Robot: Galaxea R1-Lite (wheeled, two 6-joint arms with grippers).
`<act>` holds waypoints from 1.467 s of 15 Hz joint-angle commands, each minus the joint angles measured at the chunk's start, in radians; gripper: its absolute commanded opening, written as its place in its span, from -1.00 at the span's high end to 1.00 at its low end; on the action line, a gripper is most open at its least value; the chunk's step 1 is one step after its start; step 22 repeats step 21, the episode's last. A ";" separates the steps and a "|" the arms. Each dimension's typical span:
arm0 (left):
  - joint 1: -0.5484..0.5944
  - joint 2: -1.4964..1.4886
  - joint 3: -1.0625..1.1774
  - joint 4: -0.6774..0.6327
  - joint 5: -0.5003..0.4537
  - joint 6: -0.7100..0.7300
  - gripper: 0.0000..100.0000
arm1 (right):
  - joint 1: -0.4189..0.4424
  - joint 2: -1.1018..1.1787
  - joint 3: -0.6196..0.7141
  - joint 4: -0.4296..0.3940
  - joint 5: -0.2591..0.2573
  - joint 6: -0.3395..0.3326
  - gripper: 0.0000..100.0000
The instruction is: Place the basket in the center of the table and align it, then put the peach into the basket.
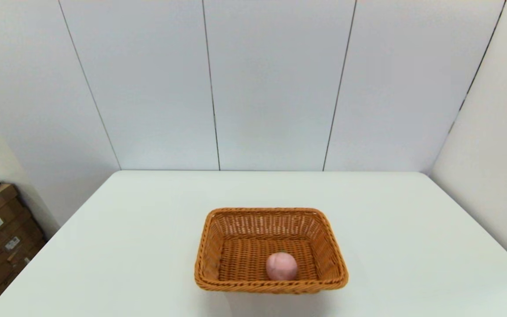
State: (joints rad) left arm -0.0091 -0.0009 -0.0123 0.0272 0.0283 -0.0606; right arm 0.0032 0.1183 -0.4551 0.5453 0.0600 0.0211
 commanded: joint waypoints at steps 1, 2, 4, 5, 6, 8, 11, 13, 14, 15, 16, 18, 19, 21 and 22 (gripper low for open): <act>0.000 0.001 0.000 0.000 0.001 -0.001 -1.00 | -0.002 -0.103 0.408 -0.541 -0.075 -0.084 -1.00; 0.000 0.001 0.000 0.000 0.001 -0.001 -1.00 | -0.002 -0.118 0.457 -0.565 -0.071 -0.079 -1.00; 0.000 0.001 0.000 0.000 0.001 -0.001 -1.00 | -0.002 -0.118 0.455 -0.541 -0.072 -0.046 -1.00; 0.000 0.001 0.000 0.000 0.001 -0.001 -1.00 | -0.002 -0.118 0.454 -0.542 -0.077 -0.023 -1.00; 0.000 -0.001 0.000 0.000 0.001 -0.001 -1.00 | 0.000 -0.118 0.451 -0.535 -0.077 -0.024 -1.00; 0.000 0.001 0.000 0.000 0.001 -0.001 -1.00 | 0.000 -0.118 0.454 -0.542 -0.075 -0.018 -1.00; 0.000 0.001 0.000 -0.001 0.001 -0.001 -1.00 | 0.000 -0.120 0.454 -0.542 -0.077 -0.016 -1.00; 0.000 0.001 0.000 0.000 0.001 -0.001 -1.00 | 0.000 -0.118 0.454 -0.542 -0.077 -0.016 -1.00; 0.000 0.001 -0.001 0.000 0.001 -0.001 -1.00 | 0.000 -0.118 0.454 -0.542 -0.077 -0.018 -1.00; 0.000 0.001 0.000 0.000 0.001 -0.001 -1.00 | 0.000 -0.120 0.454 -0.542 -0.077 -0.018 -1.00; 0.000 0.001 0.000 0.000 0.001 -0.001 -1.00 | 0.000 -0.118 0.454 -0.542 -0.075 -0.018 -1.00; 0.000 -0.001 0.000 -0.001 0.001 -0.001 -1.00 | 0.000 -0.118 0.454 -0.542 -0.077 -0.015 -1.00; 0.000 0.001 0.000 0.000 0.001 -0.001 -1.00 | 0.000 -0.120 0.455 -0.542 -0.077 -0.015 -1.00; 0.000 0.001 0.000 0.000 0.001 -0.001 -1.00 | 0.000 -0.120 0.454 -0.542 -0.077 -0.015 -1.00; 0.000 0.001 0.000 0.000 0.001 -0.001 -1.00 | 0.000 -0.120 0.454 -0.542 -0.077 -0.015 -1.00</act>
